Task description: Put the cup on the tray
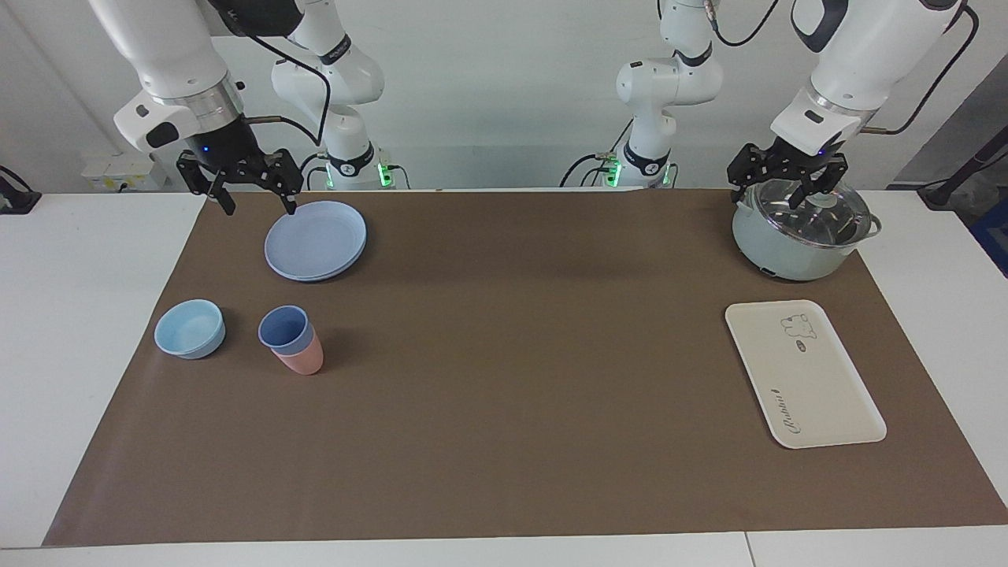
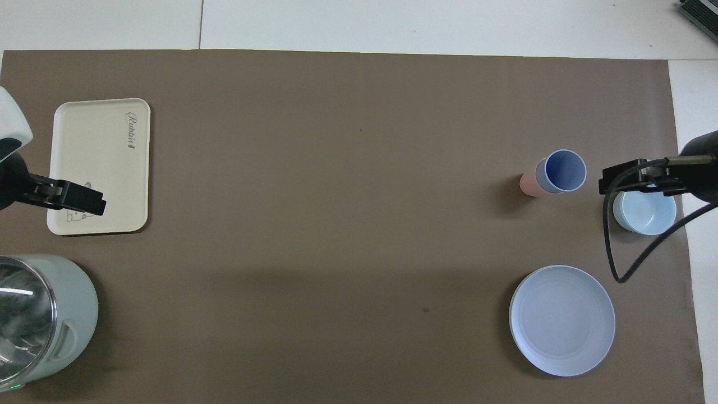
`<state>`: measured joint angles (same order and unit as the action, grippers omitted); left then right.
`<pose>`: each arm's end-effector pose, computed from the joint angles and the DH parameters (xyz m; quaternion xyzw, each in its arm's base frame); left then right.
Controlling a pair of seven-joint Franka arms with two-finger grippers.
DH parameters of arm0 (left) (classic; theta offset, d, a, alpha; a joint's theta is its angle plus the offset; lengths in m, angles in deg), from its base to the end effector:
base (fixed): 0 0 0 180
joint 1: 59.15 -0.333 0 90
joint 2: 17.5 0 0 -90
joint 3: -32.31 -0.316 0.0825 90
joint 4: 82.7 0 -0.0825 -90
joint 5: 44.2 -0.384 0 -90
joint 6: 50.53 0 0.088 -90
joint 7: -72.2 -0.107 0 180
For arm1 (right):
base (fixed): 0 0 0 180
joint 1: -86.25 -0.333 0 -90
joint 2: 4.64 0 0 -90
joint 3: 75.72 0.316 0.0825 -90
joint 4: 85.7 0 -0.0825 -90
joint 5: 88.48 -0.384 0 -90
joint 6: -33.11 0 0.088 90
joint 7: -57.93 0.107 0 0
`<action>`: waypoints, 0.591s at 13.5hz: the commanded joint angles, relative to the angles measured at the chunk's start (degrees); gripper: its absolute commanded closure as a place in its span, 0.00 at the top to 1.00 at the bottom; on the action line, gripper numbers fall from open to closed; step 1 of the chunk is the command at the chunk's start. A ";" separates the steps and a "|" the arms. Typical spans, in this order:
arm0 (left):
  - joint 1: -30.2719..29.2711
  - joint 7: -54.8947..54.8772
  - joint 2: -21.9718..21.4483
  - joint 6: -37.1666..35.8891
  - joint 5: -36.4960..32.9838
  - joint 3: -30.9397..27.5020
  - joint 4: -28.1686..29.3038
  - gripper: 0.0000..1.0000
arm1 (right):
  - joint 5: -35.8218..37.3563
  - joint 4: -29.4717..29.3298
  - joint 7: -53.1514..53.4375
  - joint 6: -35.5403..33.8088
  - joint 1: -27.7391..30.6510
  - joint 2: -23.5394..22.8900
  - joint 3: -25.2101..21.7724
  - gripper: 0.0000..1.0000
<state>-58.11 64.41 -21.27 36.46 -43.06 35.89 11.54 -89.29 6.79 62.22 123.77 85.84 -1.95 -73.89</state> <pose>0.5256 -0.0458 0.6209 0.9936 -0.1081 -0.0302 0.0087 0.5404 0.0231 0.6307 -0.9998 0.0179 -0.0071 0.0067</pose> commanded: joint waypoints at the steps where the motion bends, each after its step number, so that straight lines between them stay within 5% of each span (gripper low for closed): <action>1: -0.17 -0.74 -1.32 0.01 -0.26 0.02 1.22 1.00 | -1.48 1.55 -1.74 0.30 0.49 1.44 0.19 0.99; 8: 0.19 -0.30 -1.41 0.02 -0.26 0.11 1.30 1.00 | -1.57 1.55 -0.60 0.47 1.11 1.97 0.02 0.99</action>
<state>-58.05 64.35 -21.33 36.46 -43.06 36.09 11.56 -89.35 6.79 62.22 123.67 85.96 -1.31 -73.93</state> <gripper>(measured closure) 0.000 0.000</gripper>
